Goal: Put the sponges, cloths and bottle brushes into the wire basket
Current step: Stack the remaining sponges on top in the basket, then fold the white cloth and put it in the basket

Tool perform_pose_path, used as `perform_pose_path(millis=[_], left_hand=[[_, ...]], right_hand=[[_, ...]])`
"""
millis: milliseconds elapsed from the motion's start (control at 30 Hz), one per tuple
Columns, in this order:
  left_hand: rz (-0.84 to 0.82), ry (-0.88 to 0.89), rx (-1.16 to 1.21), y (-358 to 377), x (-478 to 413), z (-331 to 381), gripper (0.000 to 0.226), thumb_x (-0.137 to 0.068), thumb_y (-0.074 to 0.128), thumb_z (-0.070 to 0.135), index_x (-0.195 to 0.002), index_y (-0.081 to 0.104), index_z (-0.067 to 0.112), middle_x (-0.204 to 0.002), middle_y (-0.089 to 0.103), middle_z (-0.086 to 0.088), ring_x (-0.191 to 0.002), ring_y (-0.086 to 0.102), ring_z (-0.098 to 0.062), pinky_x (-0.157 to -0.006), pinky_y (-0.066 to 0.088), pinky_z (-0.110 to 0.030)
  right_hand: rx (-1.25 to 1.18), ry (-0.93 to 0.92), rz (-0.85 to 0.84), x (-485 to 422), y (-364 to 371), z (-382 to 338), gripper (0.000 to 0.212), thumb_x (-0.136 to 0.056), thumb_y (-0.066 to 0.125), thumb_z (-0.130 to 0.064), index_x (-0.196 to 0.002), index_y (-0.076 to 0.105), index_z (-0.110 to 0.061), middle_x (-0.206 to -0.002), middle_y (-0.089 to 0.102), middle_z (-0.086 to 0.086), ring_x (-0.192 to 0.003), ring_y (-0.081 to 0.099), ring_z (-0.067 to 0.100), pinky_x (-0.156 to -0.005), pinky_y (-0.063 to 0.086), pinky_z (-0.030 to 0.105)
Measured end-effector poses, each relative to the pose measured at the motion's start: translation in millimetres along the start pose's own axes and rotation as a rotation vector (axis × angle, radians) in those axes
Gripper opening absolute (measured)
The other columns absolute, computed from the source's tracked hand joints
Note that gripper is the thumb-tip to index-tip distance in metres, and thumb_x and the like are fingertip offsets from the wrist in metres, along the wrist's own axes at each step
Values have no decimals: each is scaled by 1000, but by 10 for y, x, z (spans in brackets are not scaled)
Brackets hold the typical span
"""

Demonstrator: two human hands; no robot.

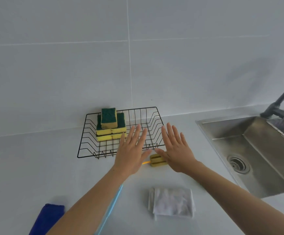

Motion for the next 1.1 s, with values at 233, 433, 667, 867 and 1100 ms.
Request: perform_pose_path(millis=[233,433,667,867,1100], left_hand=[[-229,53,22,627,270,357,82,-81,1,64,-149,4,19,-157,1,-5,-147,9,-27,-118,13,-46],[-477,71,-16,1105,534,477,68,-98,23,48,-148,-11,18,-159,-13,-5,-147,-11,-22,-120,-2,-41],[-639,108,41,1412,702,604,68,-98,30,42,-149,-7,16,-160,-6,-5,-148,-5,-21,-120,2,-40],[-758,78,197,1485,722,683,71,-96,41,38,-150,0,16,-158,17,-8,-145,18,-24,-116,20,-36],[-796,55,235,1409,633,750,63,-89,56,31,-143,29,13,-139,46,-11,-129,40,-28,-100,42,-40]], right_hand=[[-69,93,-139,420,563,226,106,-43,-39,-78,-128,-34,-15,-138,-38,1,-130,-33,19,-116,-8,39],[-106,161,-299,667,1066,371,116,-32,-41,-79,-127,-34,-12,-153,-28,4,-136,-28,17,-118,-5,39],[-110,214,-403,885,1417,507,139,-23,-44,-78,-144,-22,-14,-157,-21,3,-145,-16,20,-119,-2,37],[-121,213,-505,1030,1552,601,102,-67,-15,-76,-144,-19,-10,-159,-13,4,-147,-9,23,-119,3,36],[-235,265,-476,1032,1416,606,74,-92,44,-44,-148,7,-13,-151,29,6,-138,25,24,-110,28,33]])
Point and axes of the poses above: each hand's wrist, its own x-axis away from the middle knuckle, its own y-axis out of the palm, z = x × y, the point moved 7 cm from there along -x, towards the middle knuckle
